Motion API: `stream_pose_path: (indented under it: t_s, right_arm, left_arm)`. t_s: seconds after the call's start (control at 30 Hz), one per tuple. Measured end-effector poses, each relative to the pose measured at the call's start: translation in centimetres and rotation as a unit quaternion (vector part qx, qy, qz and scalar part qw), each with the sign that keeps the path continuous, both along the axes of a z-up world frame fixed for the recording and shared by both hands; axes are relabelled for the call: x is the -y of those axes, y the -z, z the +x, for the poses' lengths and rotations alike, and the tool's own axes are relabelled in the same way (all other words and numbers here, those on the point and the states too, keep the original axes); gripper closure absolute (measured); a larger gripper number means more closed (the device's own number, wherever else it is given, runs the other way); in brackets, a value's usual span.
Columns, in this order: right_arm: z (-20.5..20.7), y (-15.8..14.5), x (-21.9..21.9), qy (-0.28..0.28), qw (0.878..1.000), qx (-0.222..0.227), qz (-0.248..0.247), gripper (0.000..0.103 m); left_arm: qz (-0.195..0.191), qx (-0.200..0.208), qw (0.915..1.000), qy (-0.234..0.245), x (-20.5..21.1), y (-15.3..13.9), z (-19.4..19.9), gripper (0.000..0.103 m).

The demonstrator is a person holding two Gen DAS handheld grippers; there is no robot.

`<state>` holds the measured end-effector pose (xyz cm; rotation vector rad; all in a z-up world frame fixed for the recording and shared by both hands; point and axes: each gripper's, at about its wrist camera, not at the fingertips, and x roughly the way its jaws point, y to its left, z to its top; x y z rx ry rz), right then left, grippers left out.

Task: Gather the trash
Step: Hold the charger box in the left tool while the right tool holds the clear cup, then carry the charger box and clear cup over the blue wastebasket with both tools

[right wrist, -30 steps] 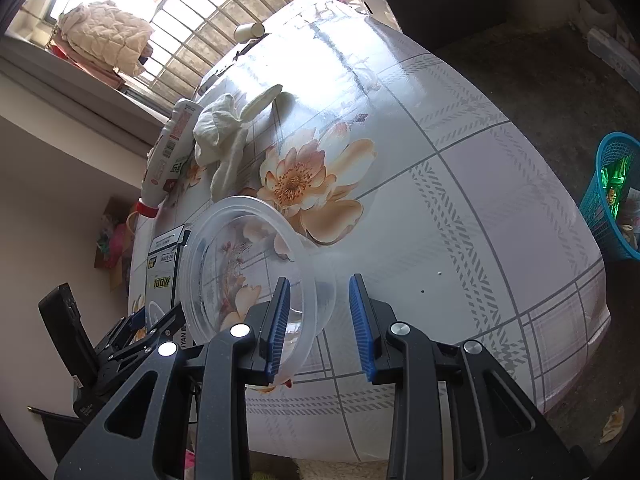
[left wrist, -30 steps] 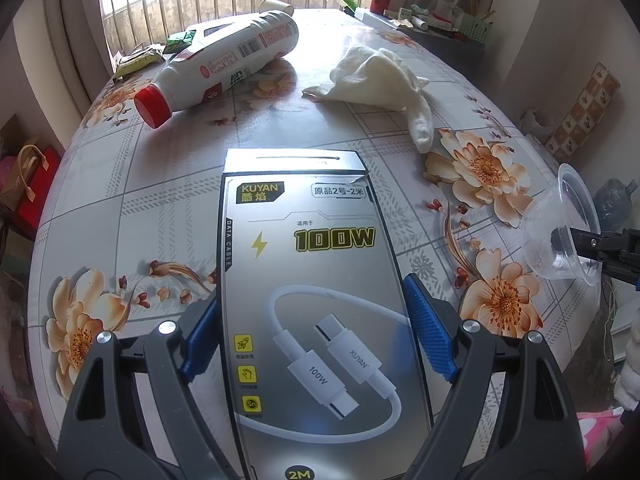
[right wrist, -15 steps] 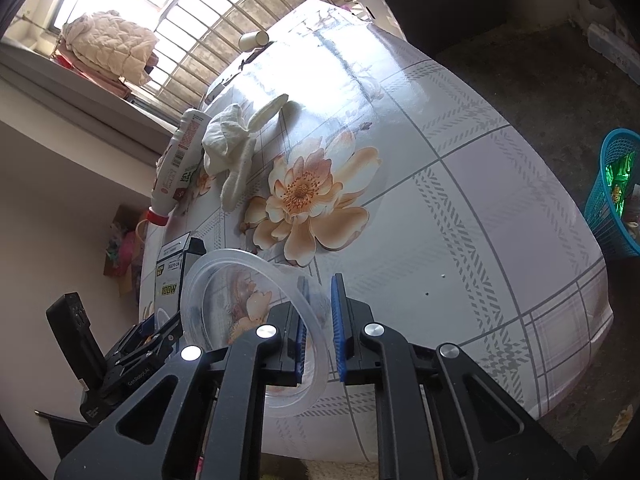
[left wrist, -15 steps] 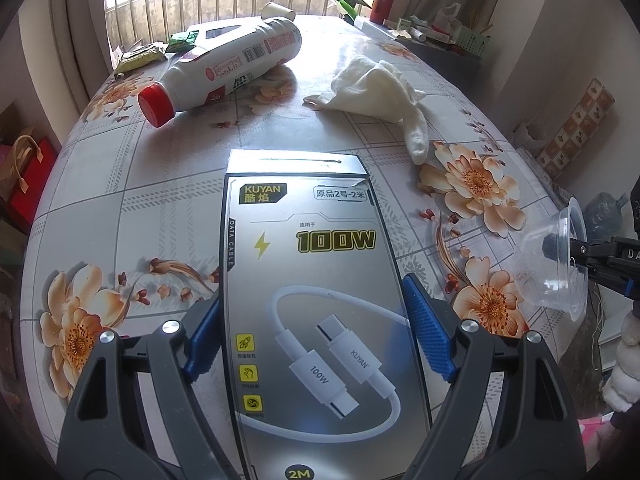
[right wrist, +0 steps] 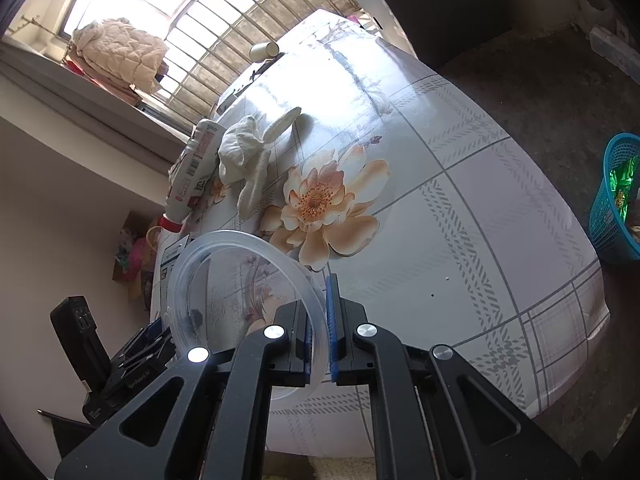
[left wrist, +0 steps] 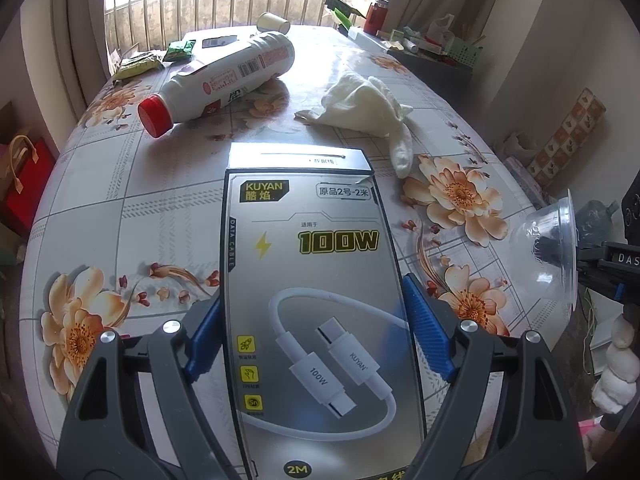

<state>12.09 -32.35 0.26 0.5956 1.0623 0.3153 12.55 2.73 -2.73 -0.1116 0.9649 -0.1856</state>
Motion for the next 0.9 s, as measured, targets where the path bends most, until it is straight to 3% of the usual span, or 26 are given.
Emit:
stream_pose_path:
  t_s: [0.9]
  right_arm:
    - [-2.7,-1.1,3.6,0.031,0.999,0.031,0.029,0.096]
  left_arm:
    - [0.005,0.029,0.9992,0.028,2.9,-2.7,-1.6,0.027]
